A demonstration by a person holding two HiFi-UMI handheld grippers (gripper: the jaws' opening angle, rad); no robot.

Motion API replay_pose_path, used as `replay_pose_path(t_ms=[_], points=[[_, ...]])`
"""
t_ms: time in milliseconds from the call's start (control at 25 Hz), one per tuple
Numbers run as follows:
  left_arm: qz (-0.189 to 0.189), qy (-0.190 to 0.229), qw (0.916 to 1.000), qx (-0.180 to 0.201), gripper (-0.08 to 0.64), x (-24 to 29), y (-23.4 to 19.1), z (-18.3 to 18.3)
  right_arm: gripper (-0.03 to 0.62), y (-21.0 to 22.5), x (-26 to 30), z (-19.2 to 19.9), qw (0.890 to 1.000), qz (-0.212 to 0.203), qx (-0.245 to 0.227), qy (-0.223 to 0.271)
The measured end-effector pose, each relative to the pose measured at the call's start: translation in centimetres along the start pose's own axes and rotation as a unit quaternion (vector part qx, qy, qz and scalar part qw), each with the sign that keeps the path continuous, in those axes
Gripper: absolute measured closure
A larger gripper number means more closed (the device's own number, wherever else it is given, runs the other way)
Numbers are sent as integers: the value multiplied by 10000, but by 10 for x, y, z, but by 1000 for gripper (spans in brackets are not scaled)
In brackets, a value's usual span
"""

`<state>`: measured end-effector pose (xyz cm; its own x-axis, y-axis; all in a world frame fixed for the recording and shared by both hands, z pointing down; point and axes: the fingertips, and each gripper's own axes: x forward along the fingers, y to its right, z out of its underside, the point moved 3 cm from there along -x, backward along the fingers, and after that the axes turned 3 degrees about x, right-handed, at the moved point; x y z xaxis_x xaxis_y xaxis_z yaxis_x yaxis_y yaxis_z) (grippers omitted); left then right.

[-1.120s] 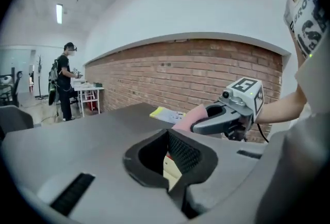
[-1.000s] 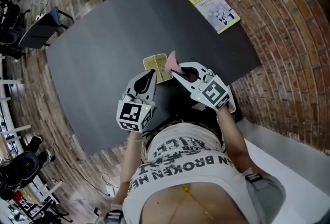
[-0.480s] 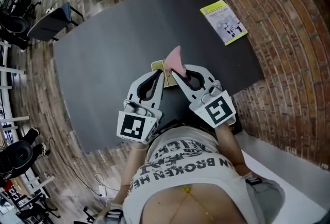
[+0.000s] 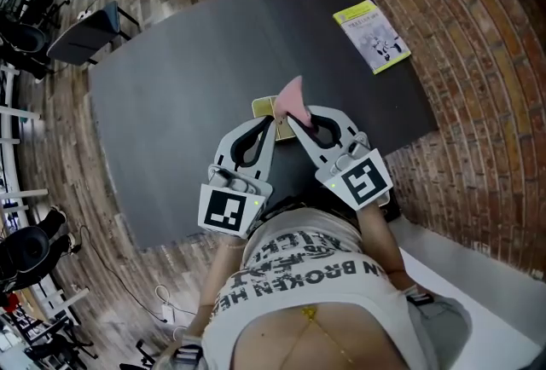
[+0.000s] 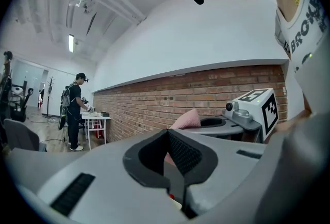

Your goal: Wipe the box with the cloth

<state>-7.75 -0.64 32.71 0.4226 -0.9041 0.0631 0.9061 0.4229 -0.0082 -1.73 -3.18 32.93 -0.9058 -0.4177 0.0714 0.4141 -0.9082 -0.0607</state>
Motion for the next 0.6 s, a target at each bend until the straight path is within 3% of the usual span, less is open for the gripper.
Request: replay_pose_path(t_ms=[600], points=[[85, -54, 9998, 180, 552, -10, -2, 5, 575, -15, 6, -1, 9999, -2, -108, -79]])
